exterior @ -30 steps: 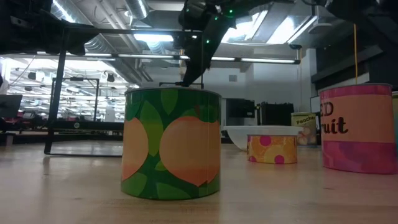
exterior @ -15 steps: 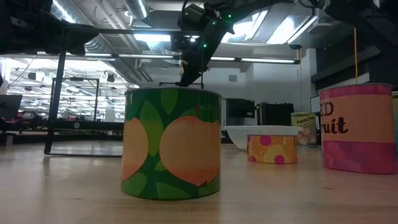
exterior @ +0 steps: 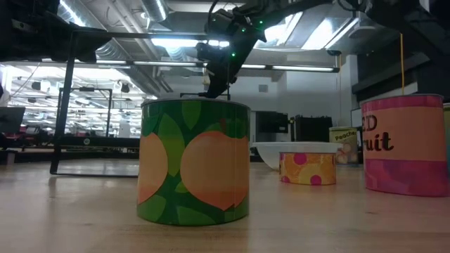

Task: Pick and place cans onto a shelf
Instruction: Put the large canned pineapple on the shelf

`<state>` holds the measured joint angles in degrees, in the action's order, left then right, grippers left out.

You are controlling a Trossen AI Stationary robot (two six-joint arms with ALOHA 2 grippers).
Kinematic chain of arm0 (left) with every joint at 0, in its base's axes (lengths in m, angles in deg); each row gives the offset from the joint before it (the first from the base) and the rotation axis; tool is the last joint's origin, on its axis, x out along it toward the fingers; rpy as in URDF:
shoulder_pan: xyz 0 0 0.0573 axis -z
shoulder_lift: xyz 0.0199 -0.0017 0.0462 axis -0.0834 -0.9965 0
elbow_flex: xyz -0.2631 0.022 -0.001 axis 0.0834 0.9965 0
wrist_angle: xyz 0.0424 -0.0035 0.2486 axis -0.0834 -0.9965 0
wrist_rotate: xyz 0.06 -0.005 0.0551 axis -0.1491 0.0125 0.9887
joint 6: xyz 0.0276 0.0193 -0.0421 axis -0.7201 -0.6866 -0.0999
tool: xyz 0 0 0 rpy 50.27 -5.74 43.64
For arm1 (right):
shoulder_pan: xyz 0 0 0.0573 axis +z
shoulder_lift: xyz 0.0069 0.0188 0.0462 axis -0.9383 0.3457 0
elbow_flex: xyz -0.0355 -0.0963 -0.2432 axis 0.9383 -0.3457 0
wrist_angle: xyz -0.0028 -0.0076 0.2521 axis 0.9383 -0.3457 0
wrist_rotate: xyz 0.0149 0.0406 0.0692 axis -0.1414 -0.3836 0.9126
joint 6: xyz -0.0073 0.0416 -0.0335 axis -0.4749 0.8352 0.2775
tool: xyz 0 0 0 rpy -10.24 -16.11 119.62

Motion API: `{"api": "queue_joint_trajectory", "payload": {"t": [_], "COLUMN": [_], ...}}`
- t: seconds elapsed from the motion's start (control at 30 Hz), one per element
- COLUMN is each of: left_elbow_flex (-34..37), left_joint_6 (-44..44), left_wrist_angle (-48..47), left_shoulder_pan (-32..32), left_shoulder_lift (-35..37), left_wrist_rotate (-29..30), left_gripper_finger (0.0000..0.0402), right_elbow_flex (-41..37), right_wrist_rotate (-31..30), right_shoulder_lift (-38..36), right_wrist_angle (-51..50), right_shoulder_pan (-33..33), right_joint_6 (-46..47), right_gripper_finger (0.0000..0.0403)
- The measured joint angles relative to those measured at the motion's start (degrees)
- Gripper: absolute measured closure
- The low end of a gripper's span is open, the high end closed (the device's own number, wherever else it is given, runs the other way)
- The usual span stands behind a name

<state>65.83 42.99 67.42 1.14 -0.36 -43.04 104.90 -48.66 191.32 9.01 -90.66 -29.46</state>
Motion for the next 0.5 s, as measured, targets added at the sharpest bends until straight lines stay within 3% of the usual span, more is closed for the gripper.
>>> {"api": "queue_joint_trajectory", "payload": {"t": [0.5], "left_elbow_flex": [-0.02], "left_joint_6": [-0.02], "left_wrist_angle": [-0.02], "left_shoulder_pan": [-0.02], "left_shoulder_lift": [0.0], "left_wrist_rotate": [0.0], "left_gripper_finger": [0.0357], "right_elbow_flex": [0.0], "right_wrist_rotate": [0.06], "right_shoulder_lift": [1.4], "right_wrist_angle": [0.57], "right_shoulder_pan": [-0.02], "right_joint_6": [-0.15], "right_gripper_finger": [0.0402]}}
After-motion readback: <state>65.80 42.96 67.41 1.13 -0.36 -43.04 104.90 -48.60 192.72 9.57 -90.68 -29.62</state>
